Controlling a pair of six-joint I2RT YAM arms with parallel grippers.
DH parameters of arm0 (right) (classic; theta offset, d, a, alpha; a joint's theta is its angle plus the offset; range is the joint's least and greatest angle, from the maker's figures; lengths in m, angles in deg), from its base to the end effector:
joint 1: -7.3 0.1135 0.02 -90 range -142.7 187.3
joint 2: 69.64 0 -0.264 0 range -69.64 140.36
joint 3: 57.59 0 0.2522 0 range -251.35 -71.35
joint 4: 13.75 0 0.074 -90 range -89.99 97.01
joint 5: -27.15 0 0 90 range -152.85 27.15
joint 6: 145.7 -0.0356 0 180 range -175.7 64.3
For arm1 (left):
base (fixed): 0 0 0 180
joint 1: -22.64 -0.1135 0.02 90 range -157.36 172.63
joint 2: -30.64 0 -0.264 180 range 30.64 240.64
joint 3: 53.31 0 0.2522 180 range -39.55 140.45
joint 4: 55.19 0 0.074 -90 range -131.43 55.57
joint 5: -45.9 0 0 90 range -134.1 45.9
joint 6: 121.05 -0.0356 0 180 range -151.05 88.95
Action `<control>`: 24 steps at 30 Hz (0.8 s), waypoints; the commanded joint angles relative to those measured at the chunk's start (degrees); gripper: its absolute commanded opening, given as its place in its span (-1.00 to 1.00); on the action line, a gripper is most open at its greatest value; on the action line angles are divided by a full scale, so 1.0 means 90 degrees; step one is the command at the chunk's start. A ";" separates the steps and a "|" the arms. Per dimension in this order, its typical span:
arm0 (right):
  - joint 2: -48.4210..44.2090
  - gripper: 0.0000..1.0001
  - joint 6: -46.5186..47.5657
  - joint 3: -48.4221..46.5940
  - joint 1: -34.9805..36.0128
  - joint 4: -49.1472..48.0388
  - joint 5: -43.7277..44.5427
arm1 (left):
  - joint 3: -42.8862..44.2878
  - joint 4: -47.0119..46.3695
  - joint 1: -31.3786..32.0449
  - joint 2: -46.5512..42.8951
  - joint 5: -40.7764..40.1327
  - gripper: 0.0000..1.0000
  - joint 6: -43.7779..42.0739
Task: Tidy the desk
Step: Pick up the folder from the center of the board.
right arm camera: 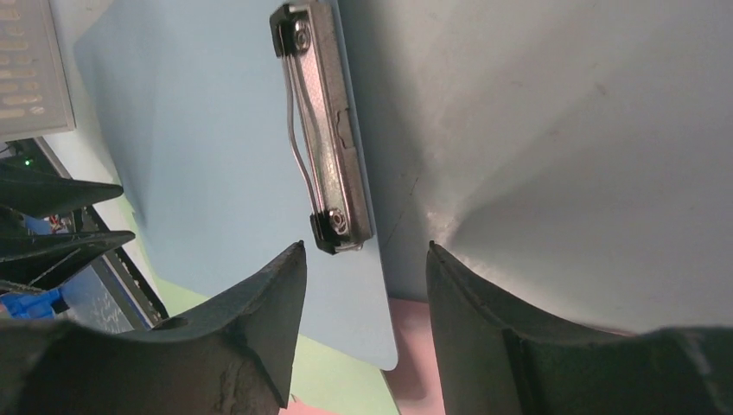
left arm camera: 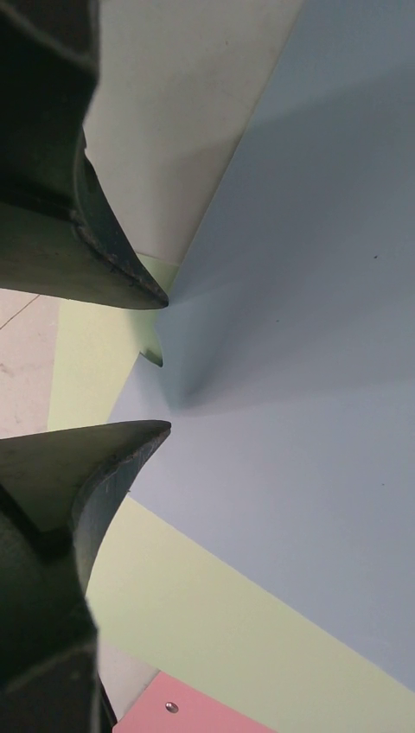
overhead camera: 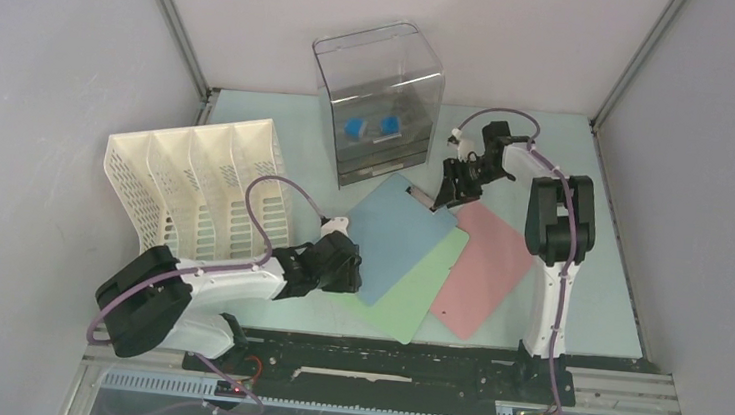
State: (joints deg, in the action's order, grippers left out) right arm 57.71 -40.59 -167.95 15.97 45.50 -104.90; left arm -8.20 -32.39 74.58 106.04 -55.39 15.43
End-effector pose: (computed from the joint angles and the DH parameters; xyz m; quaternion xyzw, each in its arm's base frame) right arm 0.4366 0.0907 0.1521 -0.2330 0.8980 0.3493 0.1316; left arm 0.1514 -0.1820 0.1547 0.0139 0.9444 -0.1776 0.2764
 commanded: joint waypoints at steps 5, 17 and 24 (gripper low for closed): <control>0.0424 0.17 -0.0038 -0.0758 0.0091 0.0500 -0.0359 | 0.0081 -0.0078 -0.0053 0.0145 0.0226 0.10 -0.0047; 0.0622 0.03 0.0223 -0.1005 -0.0027 0.1137 -0.0799 | 0.0226 -0.0339 -0.0061 0.0383 0.0565 0.10 -0.0221; 0.0201 -0.05 0.0313 -0.0923 -0.0207 0.1070 -0.1230 | 0.0364 -0.0380 -0.0068 0.0530 0.0672 0.10 -0.0331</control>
State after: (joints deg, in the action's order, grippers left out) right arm 63.24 -38.97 -175.03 14.72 53.76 -111.19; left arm -6.38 -34.94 74.10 109.06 -51.28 13.88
